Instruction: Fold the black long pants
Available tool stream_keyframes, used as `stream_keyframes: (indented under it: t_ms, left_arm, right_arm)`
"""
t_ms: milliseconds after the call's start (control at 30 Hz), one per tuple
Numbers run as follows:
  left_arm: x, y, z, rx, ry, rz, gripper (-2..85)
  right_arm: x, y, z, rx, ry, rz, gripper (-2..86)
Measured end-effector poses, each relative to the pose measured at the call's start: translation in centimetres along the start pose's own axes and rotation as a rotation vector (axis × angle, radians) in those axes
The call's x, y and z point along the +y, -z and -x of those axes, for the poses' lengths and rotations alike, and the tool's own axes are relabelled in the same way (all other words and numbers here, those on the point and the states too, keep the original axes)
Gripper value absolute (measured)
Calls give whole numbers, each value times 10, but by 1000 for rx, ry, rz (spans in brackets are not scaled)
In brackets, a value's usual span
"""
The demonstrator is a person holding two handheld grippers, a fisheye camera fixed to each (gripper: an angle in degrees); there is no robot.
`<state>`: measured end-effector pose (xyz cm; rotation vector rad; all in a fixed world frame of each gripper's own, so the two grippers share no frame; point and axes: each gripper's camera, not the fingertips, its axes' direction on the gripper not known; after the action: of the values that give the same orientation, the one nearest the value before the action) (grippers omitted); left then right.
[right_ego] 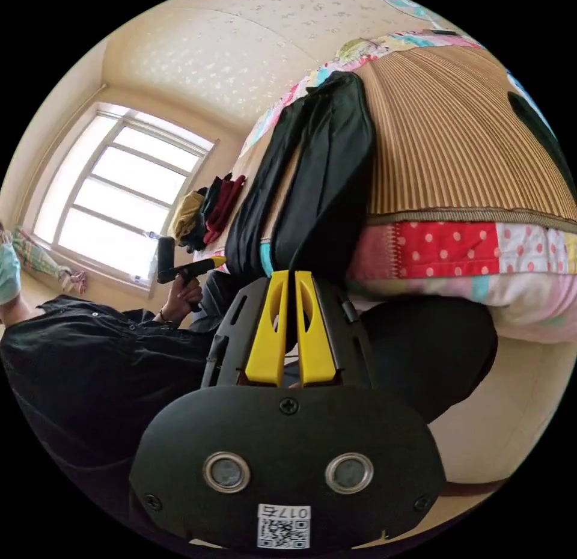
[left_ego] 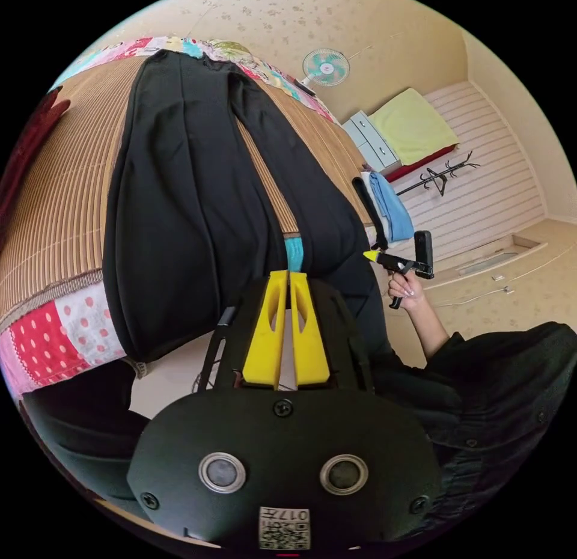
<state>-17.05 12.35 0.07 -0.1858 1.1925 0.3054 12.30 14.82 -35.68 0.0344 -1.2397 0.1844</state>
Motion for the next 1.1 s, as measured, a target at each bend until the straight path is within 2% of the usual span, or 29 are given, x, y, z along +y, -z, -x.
stream_keyframes:
  t_ms: [133, 233, 333, 467, 533, 600, 633, 733, 800, 833, 900, 933, 967, 1100]
  left_arm:
    - [-30, 35, -18, 201, -52, -59, 33]
    - [-67, 28, -15, 345, -25, 30, 107]
    - [-91, 13, -3, 365, 23, 102, 158]
    - [-98, 1, 5, 297, 63, 175, 130]
    - [-91, 0, 8, 224, 63, 198, 52]
    - [-84, 3, 12, 231, 70, 179, 39]
    - [-80, 5, 15, 229, 81, 171, 35]
    - [-74, 7, 22, 211, 101, 166, 32]
    - [-74, 7, 26, 228, 109, 167, 30]
    - [-74, 6, 28, 242, 112, 167, 29]
    - [-77, 5, 30, 261, 118, 172, 29]
    - [-80, 4, 30, 269, 118, 178, 28]
    - [-82, 4, 29, 271, 116, 183, 27]
    - [-93, 7, 20, 248, 81, 201, 25]
  right_arm:
    - [-6, 6, 55, -196, 237, 5, 26]
    - [-15, -16, 84, -265, 359, 101, 26]
    - [-17, -50, 99, -328, 413, 198, 27]
    - [-6, -97, 112, -336, 440, 342, 28]
    - [0, -103, 107, -335, 438, 378, 30]
    - [0, -103, 91, -376, 412, 421, 32]
    - [-5, -95, 74, -429, 375, 414, 34]
    - [-45, -55, 17, -537, 260, 216, 47]
    - [-84, -32, -19, -450, 186, 79, 58]
    - [-114, -23, -44, -333, 122, 15, 67]
    - [-164, -21, -87, -160, -3, -28, 80]
    - [-198, -23, -121, -94, -147, -39, 88]
    - [-229, -25, -147, -85, -228, -76, 96]
    - [-322, -44, -203, 45, -290, -209, 111]
